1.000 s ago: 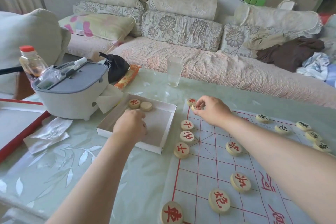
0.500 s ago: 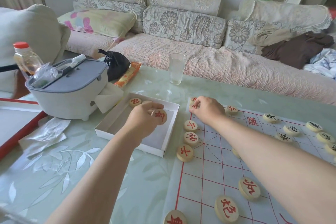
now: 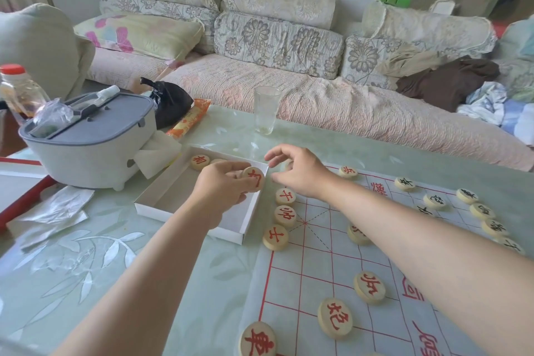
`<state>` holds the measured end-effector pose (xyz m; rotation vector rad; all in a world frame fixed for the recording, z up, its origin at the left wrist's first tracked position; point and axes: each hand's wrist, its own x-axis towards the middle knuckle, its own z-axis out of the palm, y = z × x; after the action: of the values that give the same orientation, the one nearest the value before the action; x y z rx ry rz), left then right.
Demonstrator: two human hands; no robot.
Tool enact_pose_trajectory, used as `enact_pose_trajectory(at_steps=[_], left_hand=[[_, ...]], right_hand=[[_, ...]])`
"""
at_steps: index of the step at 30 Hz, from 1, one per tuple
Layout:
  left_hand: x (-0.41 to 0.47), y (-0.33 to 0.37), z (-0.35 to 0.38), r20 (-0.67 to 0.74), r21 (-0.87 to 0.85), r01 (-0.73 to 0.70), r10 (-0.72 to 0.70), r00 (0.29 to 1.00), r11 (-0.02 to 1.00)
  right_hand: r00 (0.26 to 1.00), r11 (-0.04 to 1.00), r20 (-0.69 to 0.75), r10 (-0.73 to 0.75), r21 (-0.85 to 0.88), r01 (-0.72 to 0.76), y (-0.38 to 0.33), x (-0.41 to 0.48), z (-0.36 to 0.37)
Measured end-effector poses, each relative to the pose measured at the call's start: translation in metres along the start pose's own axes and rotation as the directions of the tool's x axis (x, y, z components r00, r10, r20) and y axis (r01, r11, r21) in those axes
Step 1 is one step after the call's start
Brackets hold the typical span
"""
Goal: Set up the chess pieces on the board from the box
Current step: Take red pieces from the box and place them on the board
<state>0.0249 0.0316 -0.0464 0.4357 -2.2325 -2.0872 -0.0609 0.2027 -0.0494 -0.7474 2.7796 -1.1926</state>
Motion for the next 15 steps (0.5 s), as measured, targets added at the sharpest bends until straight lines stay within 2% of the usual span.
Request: enact_pose_trajectory(at_steps=[3, 7, 13, 15], left_hand=[[-0.005, 0.003, 0.005, -0.004, -0.026, 0.012, -0.012, 1.000, 1.000], [-0.008, 0.005, 0.012, -0.013, -0.037, 0.009, -0.010, 1.000, 0.999], [-0.011, 0.003, 0.031, 0.086, -0.131, -0.022, 0.033, 0.996, 0.991], [-0.010, 0.001, 0.040, 0.107, -0.063, -0.079, 0.086, 0.991, 0.995]], right_hand=[[0.998, 0.994, 0.056, -0.032, 0.102, 0.026, -0.016, -0.013, -0.005], [0.993, 0.991, 0.109, -0.033, 0.130, 0.019, -0.020, -0.026, -0.015], [1.000, 0.985, -0.001, -0.002, 0.175, 0.003, 0.001, -0.027, -0.019], [0.998, 0.980, -0.042, 0.042, 0.196, -0.033, 0.010, -0.027, -0.026]])
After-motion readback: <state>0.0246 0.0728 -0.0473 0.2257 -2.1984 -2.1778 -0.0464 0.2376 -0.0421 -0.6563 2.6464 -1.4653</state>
